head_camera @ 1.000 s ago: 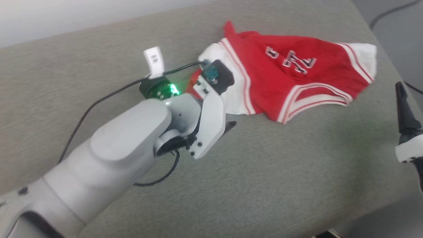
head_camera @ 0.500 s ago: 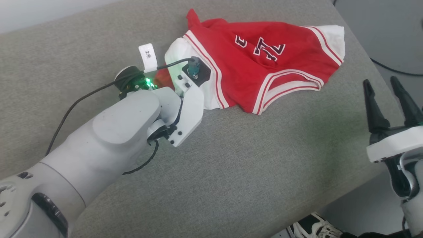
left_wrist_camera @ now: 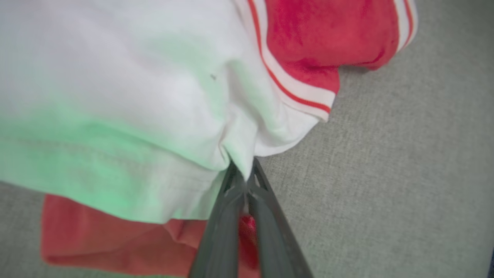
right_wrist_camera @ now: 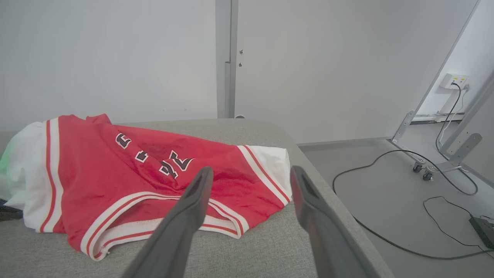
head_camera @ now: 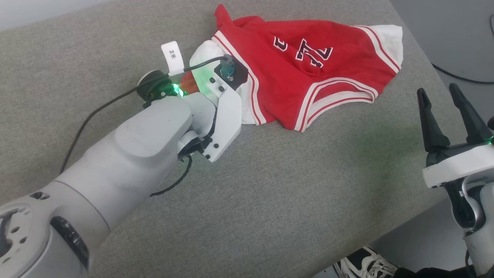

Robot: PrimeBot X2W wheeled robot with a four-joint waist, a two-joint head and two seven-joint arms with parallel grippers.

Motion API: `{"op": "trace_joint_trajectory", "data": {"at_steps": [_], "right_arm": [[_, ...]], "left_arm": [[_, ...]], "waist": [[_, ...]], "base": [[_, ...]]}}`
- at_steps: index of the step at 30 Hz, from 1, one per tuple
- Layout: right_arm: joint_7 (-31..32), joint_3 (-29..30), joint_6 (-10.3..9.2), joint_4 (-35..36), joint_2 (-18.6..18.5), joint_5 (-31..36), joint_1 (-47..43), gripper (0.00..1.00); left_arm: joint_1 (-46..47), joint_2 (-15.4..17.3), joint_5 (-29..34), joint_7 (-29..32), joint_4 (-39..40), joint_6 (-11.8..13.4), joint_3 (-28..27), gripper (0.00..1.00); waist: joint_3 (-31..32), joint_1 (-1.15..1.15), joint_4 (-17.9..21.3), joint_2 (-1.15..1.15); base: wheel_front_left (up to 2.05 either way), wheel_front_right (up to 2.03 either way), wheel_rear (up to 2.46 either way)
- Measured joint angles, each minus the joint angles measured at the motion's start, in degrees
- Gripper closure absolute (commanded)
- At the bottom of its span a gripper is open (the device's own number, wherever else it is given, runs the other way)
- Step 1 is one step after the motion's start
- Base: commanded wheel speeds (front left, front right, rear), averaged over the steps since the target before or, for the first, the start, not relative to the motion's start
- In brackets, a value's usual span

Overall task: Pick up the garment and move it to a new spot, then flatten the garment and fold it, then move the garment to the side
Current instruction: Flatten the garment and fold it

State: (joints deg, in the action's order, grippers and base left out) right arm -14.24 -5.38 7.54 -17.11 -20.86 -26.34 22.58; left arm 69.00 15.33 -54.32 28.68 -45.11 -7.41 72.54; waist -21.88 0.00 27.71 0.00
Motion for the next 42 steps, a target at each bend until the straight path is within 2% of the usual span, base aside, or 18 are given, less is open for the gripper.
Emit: {"op": "trace_joint_trajectory", "data": {"at_steps": [6, 10, 14, 19, 28, 31, 36, 42], "right_arm": [[0.38, 1.85, 0.0, 0.19, -0.57, 0.15, -0.91, 0.0], [1.35, 2.57, 0.0, 1.0, -0.91, 0.51, -2.09, 0.0], [2.77, 3.41, 0.0, 2.43, -1.4, 0.82, -2.94, 0.0], [4.97, 3.88, 0.0, 4.72, -1.99, 1.51, -4.14, 0.0], [8.93, 3.53, 0.0, 9.15, -3.15, 2.27, -5.11, 0.0], [10.11, 3.47, 0.0, 10.31, -3.75, 2.36, -5.66, 0.0], [11.35, 3.59, 0.0, 11.79, -4.28, 2.74, -5.91, 0.0], [12.35, 3.42, 0.0, 12.77, -4.26, 3.21, -5.9, 0.0]], "left_arm": [[0.52, -1.02, -3.25, -1.6, 2.01, -0.01, 0.41, 1.0], [1.02, 0.64, -6.43, -3.89, 4.56, -0.01, -0.27, 1.0], [1.51, 4.64, -8.81, -5.63, 7.22, -0.01, -1.42, 1.0], [0.37, 11.99, -10.13, -7.15, 9.65, 0.25, -3.25, 1.0], [-7.64, 24.28, -13.76, -8.12, 12.14, 5.46, -5.76, 1.0], [-9.91, 26.52, -15.89, -8.12, 12.43, 7.13, -6.62, 1.0], [-11.72, 29.95, -15.6, -6.77, 12.32, 9.23, -5.7, 1.0], [-11.76, 32.41, -11.65, -6.66, 12.96, 11.66, -3.87, 1.0]], "waist": [[0.54, 0.0, -1.64, 0.0], [1.57, 0.0, -3.84, 0.0], [2.81, 0.0, -6.7, 0.0], [4.36, 0.0, -10.71, 0.0], [5.77, 0.0, -17.5, 0.0], [5.85, 0.0, -19.36, 0.0], [5.81, 0.0, -21.97, 0.0], [6.01, 0.0, -23.77, 0.0]], "base": [[0.0, 0.0, 0.0], [0.0, 0.0, 0.0], [0.0, 0.0, 0.0], [0.0, 0.0, 0.0], [0.0, 0.0, 0.0], [0.0, 0.0, 0.0], [0.0, 0.0, 0.0], [0.0, 0.0, 0.0]]}}
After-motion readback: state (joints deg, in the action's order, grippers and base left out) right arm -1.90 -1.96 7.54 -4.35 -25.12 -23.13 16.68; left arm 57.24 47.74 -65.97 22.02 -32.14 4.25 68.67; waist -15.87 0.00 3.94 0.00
